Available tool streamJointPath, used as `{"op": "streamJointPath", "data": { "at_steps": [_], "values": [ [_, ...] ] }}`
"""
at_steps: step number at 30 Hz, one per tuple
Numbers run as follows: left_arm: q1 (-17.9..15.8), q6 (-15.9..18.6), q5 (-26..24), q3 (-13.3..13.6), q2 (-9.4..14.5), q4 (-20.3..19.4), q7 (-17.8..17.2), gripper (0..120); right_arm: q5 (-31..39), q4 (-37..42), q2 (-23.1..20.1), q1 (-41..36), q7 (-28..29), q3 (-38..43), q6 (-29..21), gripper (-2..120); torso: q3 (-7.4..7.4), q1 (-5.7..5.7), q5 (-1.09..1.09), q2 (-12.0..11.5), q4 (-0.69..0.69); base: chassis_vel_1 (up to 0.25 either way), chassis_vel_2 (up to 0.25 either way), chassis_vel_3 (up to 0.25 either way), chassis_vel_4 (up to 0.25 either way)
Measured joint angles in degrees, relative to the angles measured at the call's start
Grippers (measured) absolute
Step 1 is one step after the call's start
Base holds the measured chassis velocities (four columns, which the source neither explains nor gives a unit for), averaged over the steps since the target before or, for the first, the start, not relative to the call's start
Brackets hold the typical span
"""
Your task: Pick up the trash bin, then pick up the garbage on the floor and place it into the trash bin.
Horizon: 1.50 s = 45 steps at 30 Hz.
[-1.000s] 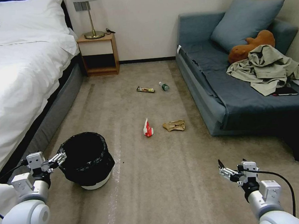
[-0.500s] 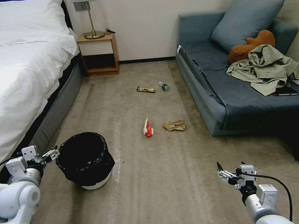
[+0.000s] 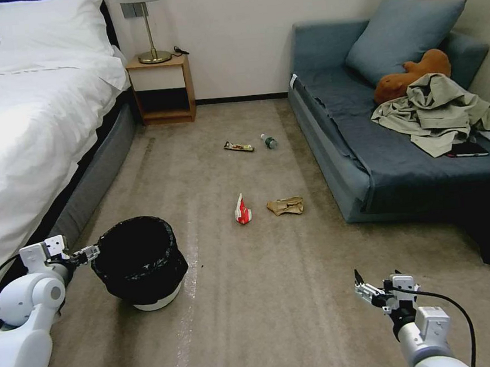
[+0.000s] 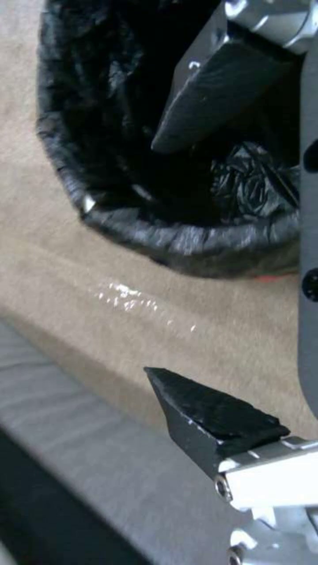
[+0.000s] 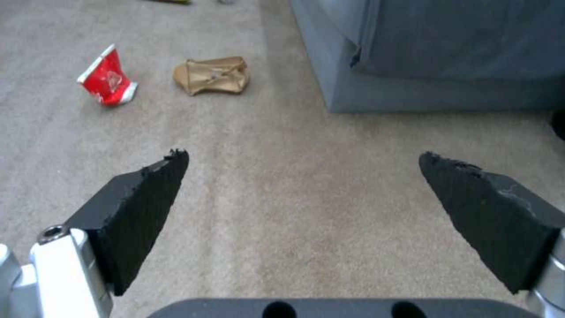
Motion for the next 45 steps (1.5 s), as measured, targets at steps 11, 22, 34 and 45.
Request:
{"op": "streamJointPath", "data": {
  "at_steps": [11, 22, 34, 45],
  "values": [
    [-5.1, -1.6, 3.8, 5.1, -1.8, 8.3, 2.3, 97, -0.9, -2.2, 1.0, 1.9, 0.0, -0.9, -0.5, 100, 0.0, 0.0, 0.0, 0.0, -0.01, 0.0, 0.0, 0.0, 0.0],
    [-8.5, -3.2, 7.3, 7.2, -3.2, 15.4, 3.9, 75, -0.9, -4.9, 1.6, 4.4, -0.1, -2.4, -1.5, 100, -0.02, 0.0, 0.11, 0.0, 0.02, 0.0, 0.0, 0.0, 0.0],
    [-7.8, -4.5, 7.6, 7.0, -3.6, 15.2, 6.0, 32, 0.0, -5.2, 1.4, 5.3, -0.1, -2.7, -2.3, 100, -0.03, -0.01, 0.04, 0.0, 0.01, 0.0, 0.0, 0.0, 0.0],
    [-3.4, -6.0, 9.6, 4.1, -3.9, 9.9, 10.8, 7, 0.6, -5.4, 1.6, 5.4, -0.1, -3.1, -2.8, 100, 0.0, -0.01, -0.04, 0.0, 0.0, 0.0, 0.0, 0.0, 0.0]
  ]
}}
